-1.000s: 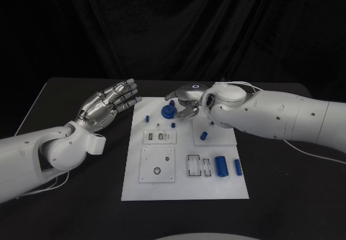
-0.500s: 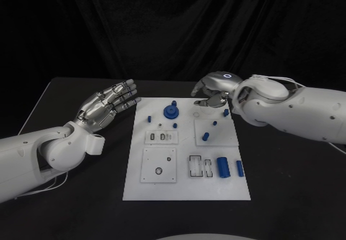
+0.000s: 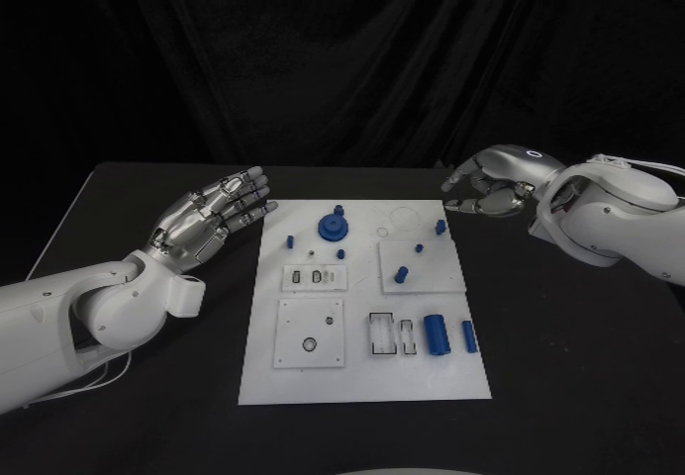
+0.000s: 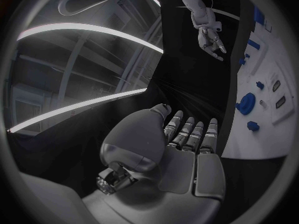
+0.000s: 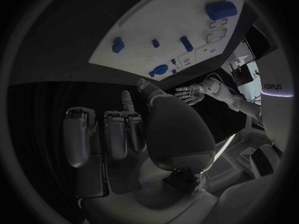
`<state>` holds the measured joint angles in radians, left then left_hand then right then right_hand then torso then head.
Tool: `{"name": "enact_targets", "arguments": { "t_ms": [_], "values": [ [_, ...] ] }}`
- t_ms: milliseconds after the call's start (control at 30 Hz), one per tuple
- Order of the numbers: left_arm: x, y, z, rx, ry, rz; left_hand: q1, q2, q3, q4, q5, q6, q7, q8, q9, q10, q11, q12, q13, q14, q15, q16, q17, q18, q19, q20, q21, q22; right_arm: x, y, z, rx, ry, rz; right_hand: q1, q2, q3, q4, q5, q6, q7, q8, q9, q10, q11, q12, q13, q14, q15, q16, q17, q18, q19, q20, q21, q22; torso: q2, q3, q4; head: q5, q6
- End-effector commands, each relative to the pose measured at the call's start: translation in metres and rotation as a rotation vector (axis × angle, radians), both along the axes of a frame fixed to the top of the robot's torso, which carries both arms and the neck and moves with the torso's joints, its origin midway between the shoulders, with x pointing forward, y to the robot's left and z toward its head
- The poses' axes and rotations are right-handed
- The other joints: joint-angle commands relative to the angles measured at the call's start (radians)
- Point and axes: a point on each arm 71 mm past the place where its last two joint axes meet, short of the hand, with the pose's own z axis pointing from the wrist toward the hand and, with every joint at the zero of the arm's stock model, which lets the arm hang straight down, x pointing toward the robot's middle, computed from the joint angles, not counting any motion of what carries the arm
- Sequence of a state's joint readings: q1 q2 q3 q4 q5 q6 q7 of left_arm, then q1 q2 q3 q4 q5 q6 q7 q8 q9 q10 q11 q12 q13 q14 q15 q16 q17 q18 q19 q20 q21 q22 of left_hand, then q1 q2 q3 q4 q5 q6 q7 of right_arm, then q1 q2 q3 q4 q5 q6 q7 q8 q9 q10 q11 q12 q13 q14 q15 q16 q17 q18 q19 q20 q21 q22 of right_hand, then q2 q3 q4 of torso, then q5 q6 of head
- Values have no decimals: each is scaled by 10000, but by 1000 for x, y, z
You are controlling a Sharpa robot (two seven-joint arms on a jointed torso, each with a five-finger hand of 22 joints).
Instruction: Assemble the parts on the task board
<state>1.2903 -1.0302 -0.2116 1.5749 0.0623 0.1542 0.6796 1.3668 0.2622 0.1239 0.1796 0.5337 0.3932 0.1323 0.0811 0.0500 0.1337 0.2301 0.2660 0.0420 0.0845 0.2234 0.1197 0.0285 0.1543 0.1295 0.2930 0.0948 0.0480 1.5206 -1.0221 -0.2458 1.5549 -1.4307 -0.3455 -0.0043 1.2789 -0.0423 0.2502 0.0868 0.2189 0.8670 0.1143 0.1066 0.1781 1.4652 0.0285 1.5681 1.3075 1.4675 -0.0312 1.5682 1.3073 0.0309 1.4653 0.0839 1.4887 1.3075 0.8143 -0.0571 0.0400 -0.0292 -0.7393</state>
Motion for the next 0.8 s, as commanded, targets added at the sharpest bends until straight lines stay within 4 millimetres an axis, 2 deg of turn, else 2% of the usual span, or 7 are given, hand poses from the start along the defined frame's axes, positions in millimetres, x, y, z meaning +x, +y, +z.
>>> {"name": "enact_targets", "arguments": {
  "t_ms": [33, 200, 300, 400, 567, 633, 800],
  "values": [
    [-4, 3, 4, -854, -937, 309, -82, 19, 42, 2, 46, 56, 30, 44, 15, 16, 48, 58, 16, -9, 47, 33, 12, -201, 81, -21, 48, 12, 0, -12, -11, 199, 612, -655, 15, -136, -35, 83, -77, -148, -36, -117, -48, 1056, -70, 27, 2633, 1033, -71, 26, 2635, -22, 422, -99, -120, 2154, -62, 16, -52, 28, -19],
    [-6, 2, 0, -862, -812, 275, -92, 14, 65, -3, 52, 58, 31, 46, 16, 23, 55, 64, 17, -5, 54, 38, 12, -206, 81, -19, 48, 12, 2, -25, -25, 132, 842, -1049, 55, -182, -92, 155, -173, -301, -46, -251, -104, 1056, -83, 27, 2633, 1033, -89, 26, 2635, -4, 376, -118, -192, 2126, -107, 52, -79, 77, -86],
    [-6, 1, -2, -875, -770, 239, -92, 14, 65, -3, 52, 58, 31, 46, 16, 23, 55, 64, 17, -5, 54, 38, 12, -206, 81, -19, 48, 12, 4, -28, -33, 74, 937, -1153, 92, -216, -127, 178, -239, -391, -55, -316, -132, 1056, -91, 27, 2633, 1033, -95, 26, 2635, 8, 347, -125, -240, 2107, -105, 57, -87, 105, -124],
    [-6, 1, -3, -882, -739, 204, -92, 14, 65, -3, 52, 58, 31, 46, 16, 23, 55, 64, 17, -5, 54, 38, 12, -206, 81, -19, 48, 12, 6, -28, -40, 43, 978, -1165, 87, -250, -171, 210, -321, -423, -42, -341, -143, 1056, -87, 27, 2633, 1033, -96, 26, 2635, 12, 338, -128, -256, 2102, -100, 47, -74, 107, -141],
    [-6, 0, -5, -886, -684, 153, -100, 13, 84, -4, 54, 50, 33, 44, 14, 24, 61, 63, 17, -2, 61, 42, 13, -211, 80, -18, 47, 11, 9, -24, -50, -32, 1002, -1143, 93, -296, -250, 266, -499, -398, -15, -336, -140, 1056, -68, 27, 2633, 1033, -88, 26, 2635, 34, 288, -127, -341, 2066, -82, 61, -78, 95, -174],
    [-6, -1, -5, -890, -674, 136, -100, 13, 84, -4, 54, 50, 33, 44, 14, 24, 61, 63, 17, -2, 61, 42, 13, -211, 80, -18, 47, 11, 10, -23, -52, -50, 990, -1157, 94, -297, -261, 277, -520, -380, -5, -328, -135, 1056, -63, 27, 2633, 1033, -84, 26, 2635, 41, 271, -125, -369, 2054, -77, 43, -61, 83, -182],
    [-7, -1, -6, -896, -654, 115, -100, 13, 84, -4, 54, 50, 33, 44, 14, 24, 61, 63, 17, -2, 61, 42, 13, -211, 80, -18, 47, 11, 11, -21, -58, -86, 991, -1137, 82, -297, -299, 319, -592, -331, 28, -308, -123, 1056, -41, 27, 2633, 1033, -70, 26, 2635, 55, 240, -118, -422, 2031, -76, 43, -60, 66, -205]
  ]
}}
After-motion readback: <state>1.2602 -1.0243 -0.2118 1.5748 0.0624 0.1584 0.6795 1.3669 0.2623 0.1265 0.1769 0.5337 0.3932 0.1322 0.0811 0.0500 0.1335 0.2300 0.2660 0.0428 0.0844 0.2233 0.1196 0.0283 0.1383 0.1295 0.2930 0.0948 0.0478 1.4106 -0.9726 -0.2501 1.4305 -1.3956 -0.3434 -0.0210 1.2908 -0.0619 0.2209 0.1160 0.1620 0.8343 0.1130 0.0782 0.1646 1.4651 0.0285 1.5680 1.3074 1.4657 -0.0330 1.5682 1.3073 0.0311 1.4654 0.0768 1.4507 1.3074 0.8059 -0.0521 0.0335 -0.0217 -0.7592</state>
